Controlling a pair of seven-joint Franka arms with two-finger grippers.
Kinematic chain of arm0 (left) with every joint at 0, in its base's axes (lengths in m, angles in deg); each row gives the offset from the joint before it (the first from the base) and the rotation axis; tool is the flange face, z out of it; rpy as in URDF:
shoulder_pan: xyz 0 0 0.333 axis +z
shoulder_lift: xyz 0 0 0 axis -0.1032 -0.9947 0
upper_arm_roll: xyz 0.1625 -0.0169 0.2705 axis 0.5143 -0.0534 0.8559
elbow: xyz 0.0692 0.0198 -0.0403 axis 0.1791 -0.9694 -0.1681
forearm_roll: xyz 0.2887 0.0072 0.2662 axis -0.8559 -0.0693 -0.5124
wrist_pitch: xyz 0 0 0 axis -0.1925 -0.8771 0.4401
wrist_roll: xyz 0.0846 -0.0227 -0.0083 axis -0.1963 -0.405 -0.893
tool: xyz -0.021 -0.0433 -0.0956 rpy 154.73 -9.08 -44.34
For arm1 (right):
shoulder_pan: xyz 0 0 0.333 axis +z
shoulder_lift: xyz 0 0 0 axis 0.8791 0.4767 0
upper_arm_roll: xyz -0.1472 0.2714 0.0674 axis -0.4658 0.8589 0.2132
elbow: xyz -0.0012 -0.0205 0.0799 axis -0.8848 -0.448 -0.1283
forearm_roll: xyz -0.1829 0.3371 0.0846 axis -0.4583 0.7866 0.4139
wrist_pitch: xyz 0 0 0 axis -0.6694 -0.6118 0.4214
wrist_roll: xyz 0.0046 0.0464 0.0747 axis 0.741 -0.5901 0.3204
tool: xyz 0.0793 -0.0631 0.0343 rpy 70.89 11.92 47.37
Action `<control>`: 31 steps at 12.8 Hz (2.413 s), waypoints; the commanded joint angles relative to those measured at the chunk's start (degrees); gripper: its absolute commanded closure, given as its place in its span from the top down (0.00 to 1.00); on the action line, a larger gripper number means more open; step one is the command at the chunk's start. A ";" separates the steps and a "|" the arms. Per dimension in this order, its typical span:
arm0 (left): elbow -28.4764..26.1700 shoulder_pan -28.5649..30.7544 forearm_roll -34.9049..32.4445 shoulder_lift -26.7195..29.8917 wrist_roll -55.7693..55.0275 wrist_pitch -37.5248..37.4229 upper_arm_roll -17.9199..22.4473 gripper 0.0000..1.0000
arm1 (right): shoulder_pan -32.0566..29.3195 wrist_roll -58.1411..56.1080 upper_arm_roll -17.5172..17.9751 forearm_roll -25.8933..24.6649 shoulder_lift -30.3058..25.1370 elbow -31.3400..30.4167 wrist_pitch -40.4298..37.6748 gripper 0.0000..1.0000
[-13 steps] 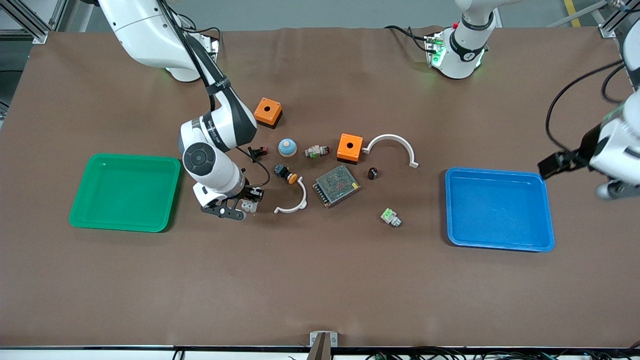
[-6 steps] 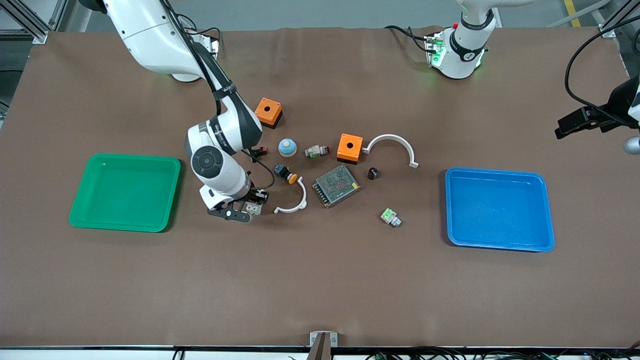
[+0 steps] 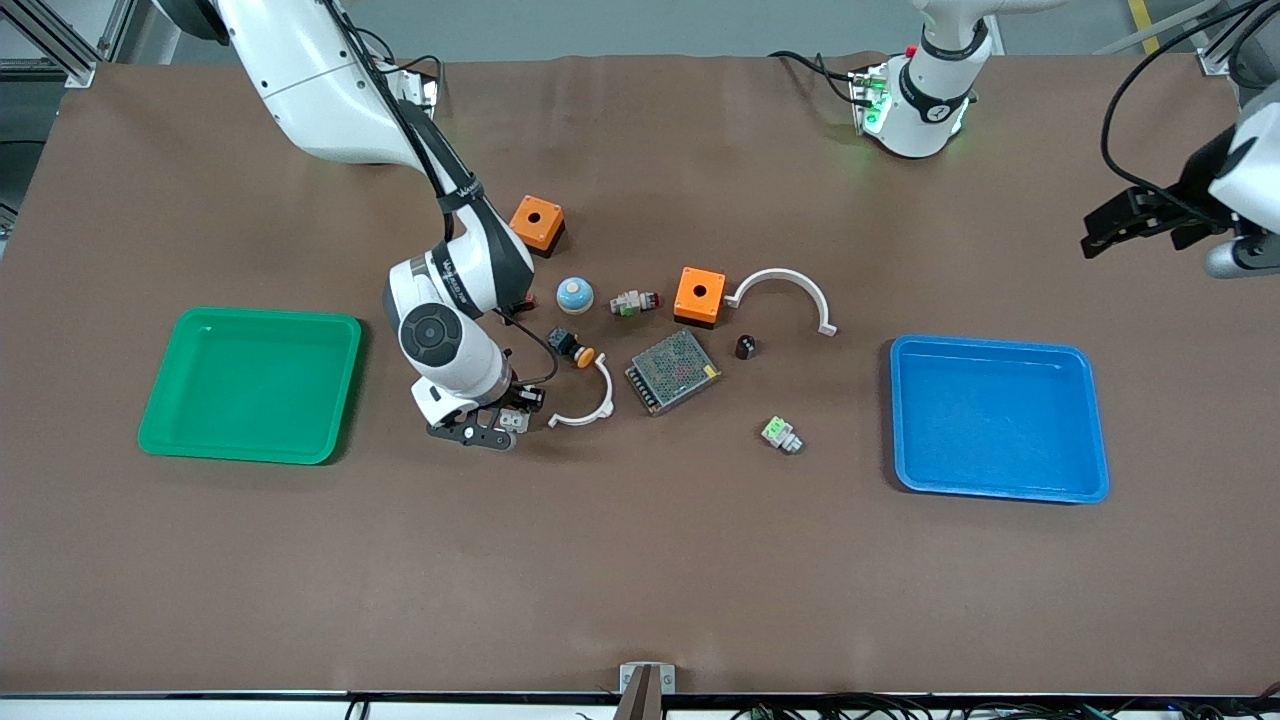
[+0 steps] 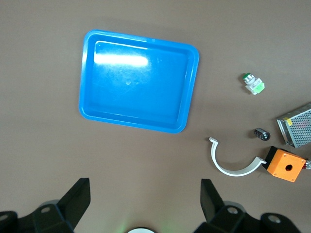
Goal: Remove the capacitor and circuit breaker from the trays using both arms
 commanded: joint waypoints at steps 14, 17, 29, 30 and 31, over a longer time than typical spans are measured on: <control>-3.93 -0.41 0.90 4.16 0.50 1.28 -1.53 1.00 | -15.26 -26.40 -6.06 -6.34 -34.69 6.11 -44.40 1.00; -3.94 -0.41 0.90 4.51 0.50 1.11 -1.71 1.00 | -22.55 -38.61 -5.97 -7.05 -37.78 6.19 -48.09 1.00; -3.59 -0.24 0.81 4.43 0.41 1.11 -2.32 1.00 | -27.06 -48.75 -6.67 -8.73 -36.03 15.86 -43.62 1.00; -3.50 -0.24 0.81 4.25 0.41 1.19 -2.32 1.00 | -26.71 -48.66 -6.67 -8.81 -35.86 15.86 -43.62 1.00; -3.67 -0.33 0.81 4.16 0.41 1.19 -2.32 1.00 | -26.44 -48.40 -6.50 -8.81 -35.85 15.95 -43.62 1.00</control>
